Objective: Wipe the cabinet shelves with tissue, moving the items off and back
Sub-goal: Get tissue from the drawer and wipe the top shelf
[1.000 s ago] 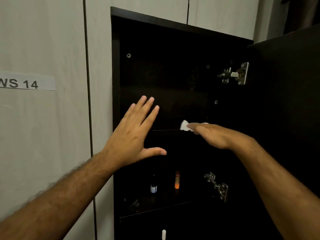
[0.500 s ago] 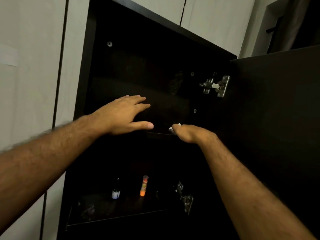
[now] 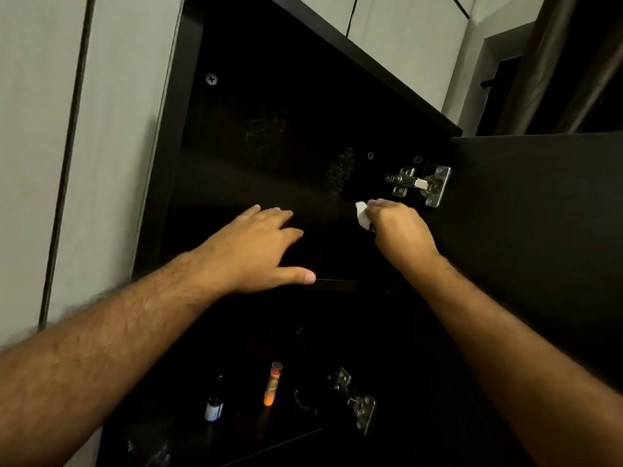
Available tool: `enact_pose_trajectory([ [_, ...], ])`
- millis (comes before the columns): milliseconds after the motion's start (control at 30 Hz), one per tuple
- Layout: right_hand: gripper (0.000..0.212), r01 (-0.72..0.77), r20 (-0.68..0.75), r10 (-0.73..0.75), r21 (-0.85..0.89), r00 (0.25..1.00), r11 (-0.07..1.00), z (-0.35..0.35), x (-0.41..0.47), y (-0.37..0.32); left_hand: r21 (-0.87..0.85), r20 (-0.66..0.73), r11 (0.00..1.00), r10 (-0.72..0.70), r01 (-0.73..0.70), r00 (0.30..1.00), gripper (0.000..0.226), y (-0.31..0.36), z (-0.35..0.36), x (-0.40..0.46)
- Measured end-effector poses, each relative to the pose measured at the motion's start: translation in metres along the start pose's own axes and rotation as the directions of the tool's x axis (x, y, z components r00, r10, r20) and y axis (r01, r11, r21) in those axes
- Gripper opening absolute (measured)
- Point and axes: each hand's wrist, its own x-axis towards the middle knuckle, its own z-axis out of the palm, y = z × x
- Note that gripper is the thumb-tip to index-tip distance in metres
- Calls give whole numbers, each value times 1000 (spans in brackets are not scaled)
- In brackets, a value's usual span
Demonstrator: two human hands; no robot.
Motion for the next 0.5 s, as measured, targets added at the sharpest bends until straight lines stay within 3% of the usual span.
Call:
enact_pose_trajectory([
  [67,36,123,173,-87,-211,981,970,10,5,3,17,-4,1000,8,-8,1000,90,-1,2,0],
  [167,54,257,374,-73,-469,924,845,24,-7,5,28,10,999,22,-22,1000,91,-1,2,0],
  [500,95,190,685,4,-208,729,960,1,-23,-17,-10,131,995,105,-104,986,97,-2,6,-1],
])
